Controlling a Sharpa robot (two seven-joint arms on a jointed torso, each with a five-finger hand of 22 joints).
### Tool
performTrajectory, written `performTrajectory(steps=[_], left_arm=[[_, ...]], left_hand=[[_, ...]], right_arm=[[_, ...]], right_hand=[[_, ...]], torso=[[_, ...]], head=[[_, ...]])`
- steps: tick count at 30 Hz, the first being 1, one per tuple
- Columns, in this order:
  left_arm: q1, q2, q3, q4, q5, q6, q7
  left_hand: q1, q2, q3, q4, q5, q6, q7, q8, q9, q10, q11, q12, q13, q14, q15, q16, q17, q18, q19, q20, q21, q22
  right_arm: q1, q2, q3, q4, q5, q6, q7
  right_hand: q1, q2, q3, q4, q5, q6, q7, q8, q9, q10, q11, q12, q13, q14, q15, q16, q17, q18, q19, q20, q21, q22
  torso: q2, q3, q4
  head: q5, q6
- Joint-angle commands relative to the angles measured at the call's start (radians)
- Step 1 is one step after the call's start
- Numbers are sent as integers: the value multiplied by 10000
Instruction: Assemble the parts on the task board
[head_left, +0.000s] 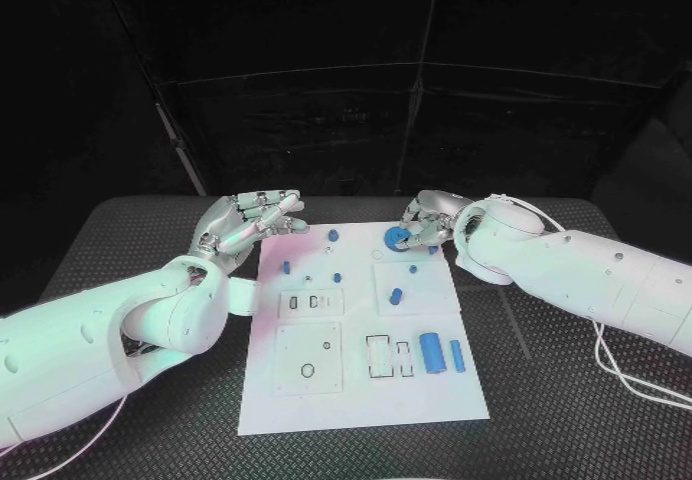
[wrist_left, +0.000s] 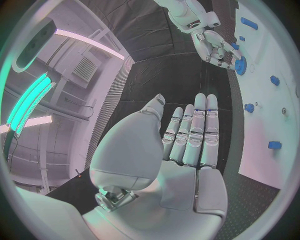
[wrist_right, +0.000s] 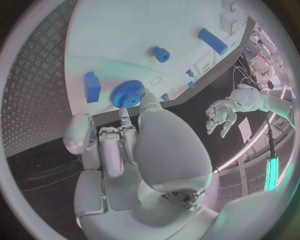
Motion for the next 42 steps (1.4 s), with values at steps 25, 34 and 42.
performTrajectory(steps=[25,34,42], left_arm=[[13,25,11,-53,-49,160,-50],[13,15,11,-63,-49,154,-67],[13,13,11,-57,-49,152,-64]], left_hand=[[105,24,-20,-65,-63,26,-15,-67,-8,-53,22,-77,-5,-130,17,-90,22,101,-87,62,-61,-22],[109,28,-22,-70,-62,28,-15,-74,-8,-53,23,-84,-5,-141,20,-102,24,100,-100,64,-66,-24],[115,33,-21,-76,-60,29,-16,-79,-8,-52,24,-89,-5,-147,22,-109,26,100,-108,66,-69,-26]], right_arm=[[7,256,4,-101,-1744,473,-243],[2,242,2,-41,-1805,343,-170],[-10,219,1,410,-1994,-563,93]], right_hand=[[644,410,596,-676,-924,482,-108,459,10,628,-44,322,1919,991,7,115,2477,-203,215,-52,293,435],[802,530,1001,-877,-794,648,-135,428,-33,647,-72,342,1958,996,-19,123,2506,-211,222,-75,324,488],[822,672,1499,-993,-395,1025,-250,401,-45,739,-175,437,2095,1007,-101,138,2554,-226,263,-143,379,592]], torso=[[5,17,-7],[2,16,-8],[0,17,-4]], head=[[-5,-133],[-8,-142],[10,-141]])
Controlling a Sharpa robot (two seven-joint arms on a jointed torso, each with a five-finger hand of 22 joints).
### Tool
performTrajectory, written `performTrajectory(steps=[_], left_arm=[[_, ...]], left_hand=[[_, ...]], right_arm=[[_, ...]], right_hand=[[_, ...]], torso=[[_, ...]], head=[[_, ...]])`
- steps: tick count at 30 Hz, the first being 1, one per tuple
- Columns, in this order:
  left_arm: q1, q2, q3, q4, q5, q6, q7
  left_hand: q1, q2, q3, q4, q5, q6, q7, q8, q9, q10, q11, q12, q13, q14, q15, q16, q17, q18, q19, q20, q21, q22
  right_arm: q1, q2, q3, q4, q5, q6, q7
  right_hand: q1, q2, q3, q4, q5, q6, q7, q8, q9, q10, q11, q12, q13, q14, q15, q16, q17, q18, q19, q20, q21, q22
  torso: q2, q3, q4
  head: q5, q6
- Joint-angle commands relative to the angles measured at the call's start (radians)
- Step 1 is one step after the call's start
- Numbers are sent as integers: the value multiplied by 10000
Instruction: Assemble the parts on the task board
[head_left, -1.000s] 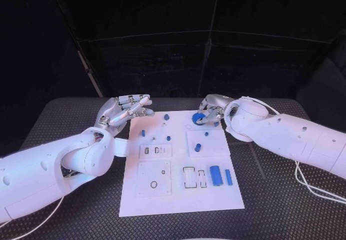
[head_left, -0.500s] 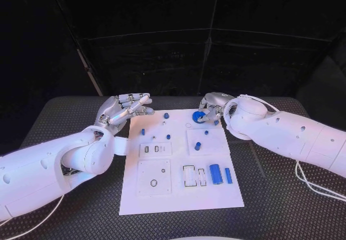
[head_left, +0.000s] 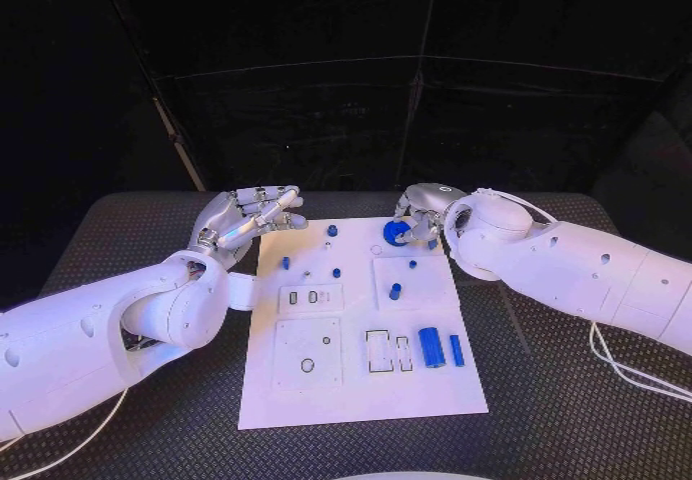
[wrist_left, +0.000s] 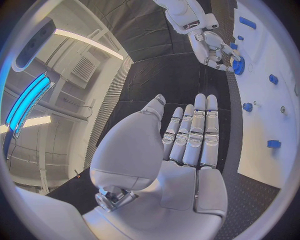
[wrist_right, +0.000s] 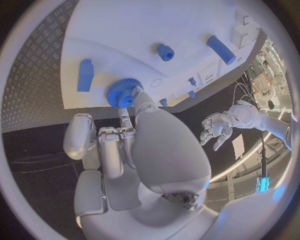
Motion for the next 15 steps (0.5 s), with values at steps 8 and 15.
performTrajectory(steps=[8,15], left_arm=[[13,-7,11,24,-48,107,45],[14,-3,12,23,-48,104,64]], left_hand=[[74,-8,7,-48,-60,29,-16,-70,-8,-52,24,-51,-5,-74,24,-65,14,101,-45,4,-69,-17],[90,-2,9,-64,-60,26,-18,-83,-10,-57,28,-64,-6,-83,27,-78,19,101,-59,7,-74,-19]], right_arm=[[-5,-1,0,1212,-1200,-1327,-196],[-2,608,-9,1319,-1437,-1371,-345]], right_hand=[[-136,88,429,-38,179,422,-230,-110,26,727,-110,72,2124,1051,-109,69,2587,-82,82,-51,75,91],[-452,-82,739,12,-150,524,-237,-297,21,736,-117,72,2134,1052,-120,70,2591,-87,84,-68,84,111]], torso=[[-4,-21,20],[11,-18,39]], head=[[72,6],[135,-19]])
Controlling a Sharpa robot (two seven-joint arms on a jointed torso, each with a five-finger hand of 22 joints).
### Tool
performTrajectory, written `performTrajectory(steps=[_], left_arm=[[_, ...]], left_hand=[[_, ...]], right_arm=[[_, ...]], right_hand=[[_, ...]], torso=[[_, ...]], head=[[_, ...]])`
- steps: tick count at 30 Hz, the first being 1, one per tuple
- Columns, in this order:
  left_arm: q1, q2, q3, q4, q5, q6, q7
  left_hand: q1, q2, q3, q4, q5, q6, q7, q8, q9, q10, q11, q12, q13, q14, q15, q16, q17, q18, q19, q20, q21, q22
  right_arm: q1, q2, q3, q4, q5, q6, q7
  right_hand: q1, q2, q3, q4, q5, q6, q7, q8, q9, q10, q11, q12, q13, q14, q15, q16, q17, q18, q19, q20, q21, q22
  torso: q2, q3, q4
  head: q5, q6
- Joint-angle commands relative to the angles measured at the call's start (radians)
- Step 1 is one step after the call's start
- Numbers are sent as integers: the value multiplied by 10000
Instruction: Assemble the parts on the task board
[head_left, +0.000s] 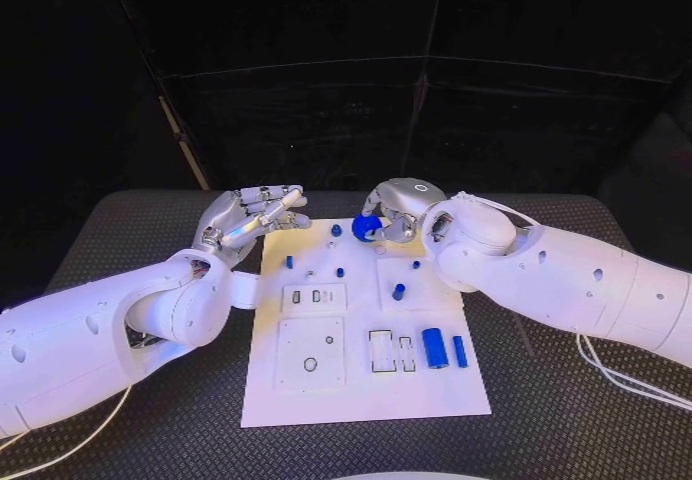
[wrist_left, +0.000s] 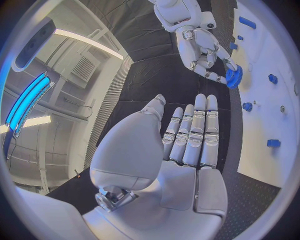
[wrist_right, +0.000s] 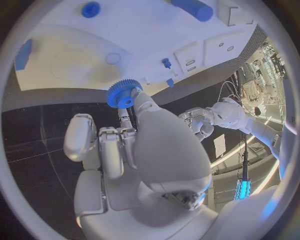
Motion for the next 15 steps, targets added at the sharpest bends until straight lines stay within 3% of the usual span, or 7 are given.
performTrajectory(steps=[1,6,15], left_arm=[[14,7,12,16,-48,103,73],[15,23,12,2,-48,104,78],[17,72,13,-29,-48,110,78]], left_hand=[[90,-2,8,-64,-60,26,-18,-49,-9,-57,28,-64,-6,-48,-8,-37,10,101,-58,7,-33,-12],[90,-2,8,-64,-60,26,-18,-49,-9,-57,28,-64,-6,-48,-8,-37,10,101,-58,7,-33,-12],[90,-2,8,-64,-60,26,-18,-49,-9,-57,28,-64,-6,-48,-8,-37,10,101,-58,7,-33,-12]], right_arm=[[24,302,-7,-58,-494,-382,-188],[24,750,-83,-322,-519,-382,-169],[26,1353,-495,-850,-516,-56,-71]], right_hand=[[-122,-33,56,4,-60,477,-290,-35,26,736,-44,36,2135,1049,-45,34,2592,-88,45,-28,42,12],[-166,-47,93,14,-82,490,-289,-56,28,741,-43,40,2142,1050,-45,35,2598,-90,50,-29,46,22],[-274,-111,147,29,-113,493,-280,-116,26,734,-37,30,2132,1049,-40,34,2594,-92,54,-26,49,32]], torso=[[16,-10,14],[19,-2,14],[20,10,10]], head=[[31,-18],[72,-24],[121,-58]])
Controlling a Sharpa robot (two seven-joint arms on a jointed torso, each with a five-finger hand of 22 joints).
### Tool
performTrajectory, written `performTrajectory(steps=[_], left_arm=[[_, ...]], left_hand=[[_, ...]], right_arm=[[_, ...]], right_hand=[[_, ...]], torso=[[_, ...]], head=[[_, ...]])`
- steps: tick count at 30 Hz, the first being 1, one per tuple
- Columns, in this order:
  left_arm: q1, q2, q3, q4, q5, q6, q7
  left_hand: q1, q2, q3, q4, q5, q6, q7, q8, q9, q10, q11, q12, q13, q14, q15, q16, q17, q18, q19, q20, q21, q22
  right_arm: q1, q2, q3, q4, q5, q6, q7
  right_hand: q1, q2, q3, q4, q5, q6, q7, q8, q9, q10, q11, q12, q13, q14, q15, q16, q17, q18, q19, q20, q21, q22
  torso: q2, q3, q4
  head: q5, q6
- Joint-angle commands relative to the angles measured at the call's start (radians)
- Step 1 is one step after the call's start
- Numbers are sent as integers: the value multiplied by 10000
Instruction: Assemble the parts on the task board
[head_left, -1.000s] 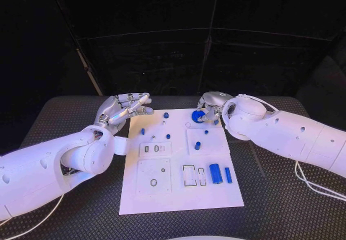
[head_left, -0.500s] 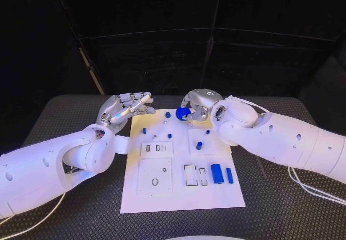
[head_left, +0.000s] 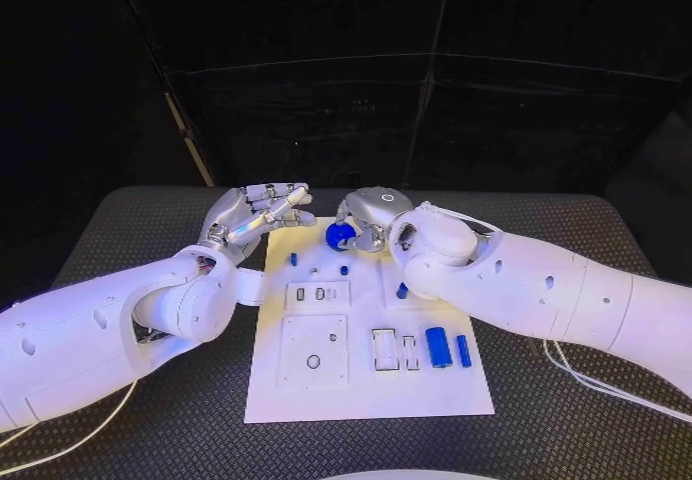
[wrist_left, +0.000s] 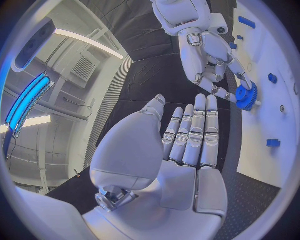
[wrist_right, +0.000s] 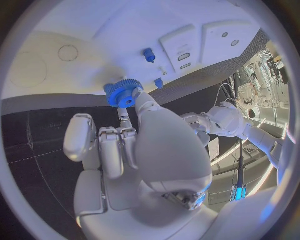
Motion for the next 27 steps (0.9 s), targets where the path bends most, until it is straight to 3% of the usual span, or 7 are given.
performTrajectory(steps=[1,10,15,18,20,23,27], left_arm=[[16,30,13,0,-48,110,78],[18,51,13,-23,-48,113,81],[19,58,14,-37,-48,110,82],[19,53,14,-40,-48,107,79],[19,51,14,-43,-48,105,77],[19,52,14,-42,-48,106,72],[20,51,14,-39,-48,106,64]], left_hand=[[90,-2,8,-64,-60,26,-18,-49,-9,-57,28,-64,-6,-48,-8,-38,11,101,-59,7,-33,-13],[90,-2,8,-64,-60,26,-18,-49,-9,-57,28,-64,-6,-48,-8,-38,11,101,-59,7,-33,-13],[97,-6,1,-77,-62,24,-19,-63,-10,-62,32,-77,-7,-56,-4,-51,17,101,-71,11,-38,-15],[97,-6,1,-77,-62,24,-19,-63,-10,-62,32,-77,-7,-56,-4,-51,17,101,-71,11,-38,-15],[97,-6,1,-77,-62,24,-19,-63,-10,-62,32,-77,-7,-56,-4,-51,17,101,-71,11,-38,-15],[97,-6,1,-77,-62,24,-19,-63,-10,-62,32,-77,-7,-56,-4,-51,17,101,-71,11,-38,-15],[101,-6,-1,-84,-62,23,-15,-71,-10,-65,33,-85,-7,-63,-2,-59,19,101,-79,14,-40,-16]], right_arm=[[22,142,-81,-177,-147,158,37],[20,383,-182,-466,-182,204,-124],[21,469,-191,-594,-236,99,-196],[21,508,-193,-649,-248,46,-201],[21,537,-194,-681,-246,47,-185],[21,589,-196,-723,-216,104,-157],[22,625,-197,-759,-200,228,-170]], right_hand=[[-131,-14,46,3,-62,392,-310,-59,24,733,-36,29,2130,1050,-40,35,2598,-93,55,-26,50,15],[-372,-156,94,49,-174,308,-261,-214,15,680,4,-36,2056,1048,-7,32,2588,-97,53,-3,48,21],[-639,-345,109,116,-724,35,-157,-455,2,576,96,-161,1911,1046,69,28,2577,-94,29,58,30,-6],[-836,-515,83,206,-1261,-463,-36,-749,-12,505,207,-243,1816,1042,161,24,2562,-91,6,133,12,-34],[-971,-663,79,322,-1388,-751,41,-925,-11,468,278,-285,1769,1038,226,18,2545,-89,-6,195,5,-46],[-1293,-982,-142,778,-1193,-1037,93,-1120,15,438,341,-315,1734,1036,295,16,2536,-79,-24,278,-4,-62],[-1372,-1057,-284,1180,-1136,-1036,115,-1149,38,423,365,-328,1721,1038,318,17,2541,-76,-31,311,-3,-64]], torso=[[0,11,-5],[-6,11,-34],[-7,19,-32],[-5,17,-30],[-3,17,-31],[-1,16,-30],[-7,16,-26]], head=[[16,-19],[31,-47],[46,-56],[43,-55],[43,-52],[39,-60],[43,-54]])
